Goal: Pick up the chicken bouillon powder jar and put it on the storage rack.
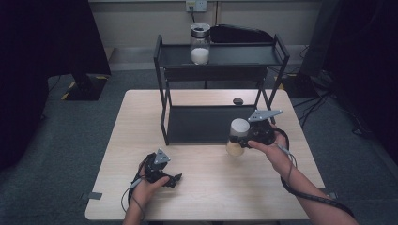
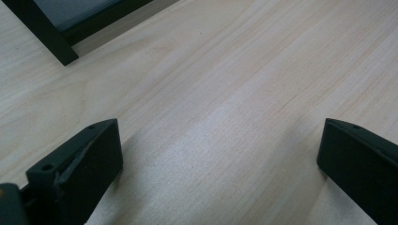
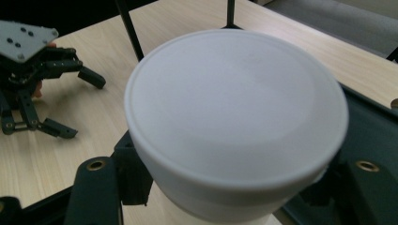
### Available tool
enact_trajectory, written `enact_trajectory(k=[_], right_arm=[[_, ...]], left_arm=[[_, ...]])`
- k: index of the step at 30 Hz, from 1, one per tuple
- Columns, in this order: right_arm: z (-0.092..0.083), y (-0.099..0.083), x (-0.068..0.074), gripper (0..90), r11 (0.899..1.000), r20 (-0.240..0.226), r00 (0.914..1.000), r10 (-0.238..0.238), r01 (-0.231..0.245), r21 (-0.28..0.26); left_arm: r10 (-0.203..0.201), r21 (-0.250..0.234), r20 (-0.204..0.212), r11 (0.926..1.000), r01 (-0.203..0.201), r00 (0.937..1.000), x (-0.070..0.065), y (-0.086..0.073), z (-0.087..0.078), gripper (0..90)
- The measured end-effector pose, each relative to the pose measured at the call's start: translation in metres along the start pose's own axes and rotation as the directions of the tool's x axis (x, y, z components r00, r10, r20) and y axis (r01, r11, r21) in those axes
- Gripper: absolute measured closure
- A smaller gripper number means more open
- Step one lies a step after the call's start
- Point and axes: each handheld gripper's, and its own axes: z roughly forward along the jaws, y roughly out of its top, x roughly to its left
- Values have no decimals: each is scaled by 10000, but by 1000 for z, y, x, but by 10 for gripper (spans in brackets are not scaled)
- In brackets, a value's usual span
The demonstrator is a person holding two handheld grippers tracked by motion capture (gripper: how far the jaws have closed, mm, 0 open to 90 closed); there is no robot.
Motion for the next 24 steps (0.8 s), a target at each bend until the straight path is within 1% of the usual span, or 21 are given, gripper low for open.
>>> enact_trajectory(k=[3,7,10,12,24], right_arm=[[-2,10,-1,349,9999,52,9999,-111,111,30],[-6,24,-4,349,9999,2,9999,-129,129,26],[-8,35,-7,349,9997,-20,9997,-241,241,84],[-10,42,-10,349,9998,-101,9998,-173,174,101],[-24,77,-14,349,9995,89,9994,-326,326,-47]], left_arm=[[-5,-4,-1,10000,5,10000,0,0,0,0],[-12,-7,-2,10000,12,10000,0,0,0,0],[-21,-14,-2,10000,21,10000,0,0,0,0],[-11,-8,-3,10000,11,10000,0,0,0,0],[-14,-9,-1,10000,14,10000,0,0,0,0]])
